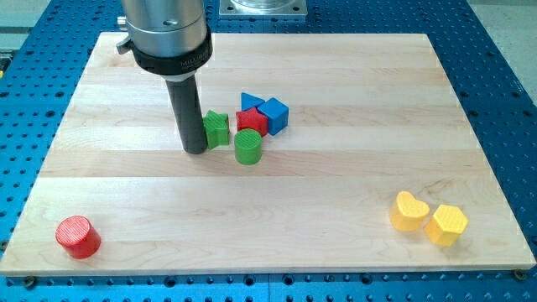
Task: Slide the red circle into the blue cube
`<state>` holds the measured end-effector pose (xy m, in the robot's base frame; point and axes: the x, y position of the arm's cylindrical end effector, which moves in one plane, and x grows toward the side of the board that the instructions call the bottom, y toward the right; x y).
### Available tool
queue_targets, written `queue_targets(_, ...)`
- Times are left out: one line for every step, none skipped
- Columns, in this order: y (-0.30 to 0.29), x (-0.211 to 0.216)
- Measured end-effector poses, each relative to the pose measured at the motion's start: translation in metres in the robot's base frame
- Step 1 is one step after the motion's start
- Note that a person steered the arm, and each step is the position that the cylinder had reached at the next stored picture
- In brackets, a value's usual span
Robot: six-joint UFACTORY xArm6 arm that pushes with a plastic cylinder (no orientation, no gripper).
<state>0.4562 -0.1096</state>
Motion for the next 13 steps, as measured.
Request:
queue_targets(-0.058,0.058)
queue_targets(-0.127,0.068)
queue_targets(-0.176,0.134)
queue_targets(-0.12,0.153)
queue_targets(-0.021,0.111)
queue_targets(-0.024,0.1)
queue_targets(-0.033,0.129)
queue_targets(0.034,0.151)
queue_targets(0.075,0.137)
queue_targets(-0.005,0.154)
queue_targets(-0.045,0.135)
queue_targets(0.048,0.086)
queue_targets(0.089,0.092)
